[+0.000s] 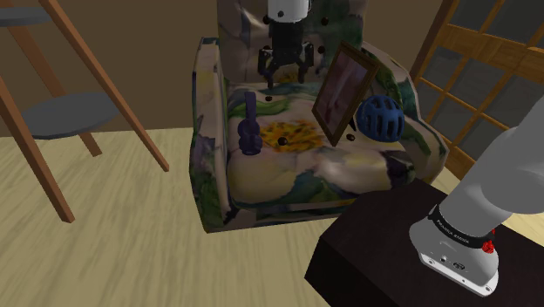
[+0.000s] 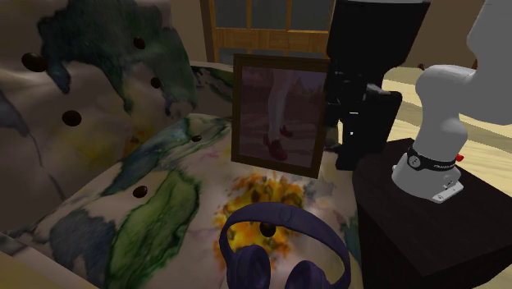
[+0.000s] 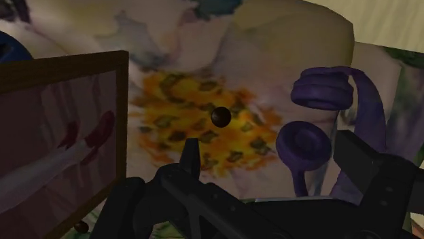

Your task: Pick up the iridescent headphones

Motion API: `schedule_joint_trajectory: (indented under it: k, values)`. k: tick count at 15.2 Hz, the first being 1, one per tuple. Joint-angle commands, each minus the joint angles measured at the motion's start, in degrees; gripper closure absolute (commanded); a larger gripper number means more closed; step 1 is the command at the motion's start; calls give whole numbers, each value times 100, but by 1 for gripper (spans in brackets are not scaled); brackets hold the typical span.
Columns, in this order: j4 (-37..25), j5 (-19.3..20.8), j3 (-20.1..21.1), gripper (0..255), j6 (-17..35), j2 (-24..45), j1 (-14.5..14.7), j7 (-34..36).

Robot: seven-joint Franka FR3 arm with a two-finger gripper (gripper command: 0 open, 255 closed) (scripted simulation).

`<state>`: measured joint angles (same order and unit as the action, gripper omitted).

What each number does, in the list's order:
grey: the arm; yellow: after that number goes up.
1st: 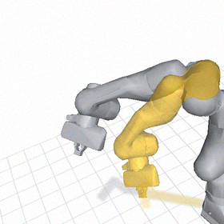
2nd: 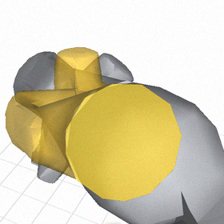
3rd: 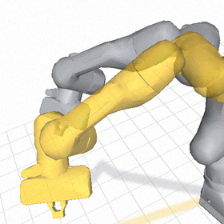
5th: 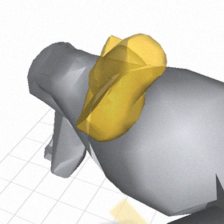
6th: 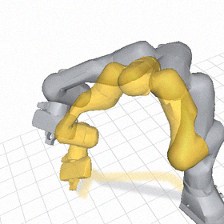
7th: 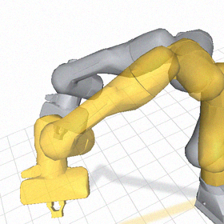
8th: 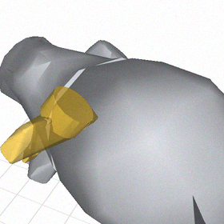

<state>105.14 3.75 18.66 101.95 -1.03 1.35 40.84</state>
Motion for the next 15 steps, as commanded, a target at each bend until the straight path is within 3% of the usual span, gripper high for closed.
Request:
schedule_joint_trajectory:
  k: [1,8,15]
  values:
    - [-484,175,49,0,-18,461,38,346]
    - [-2669,830,24,0,-427,2240,459,1379]
    - [-2238,848,-1,0,24,2262,439,1442]
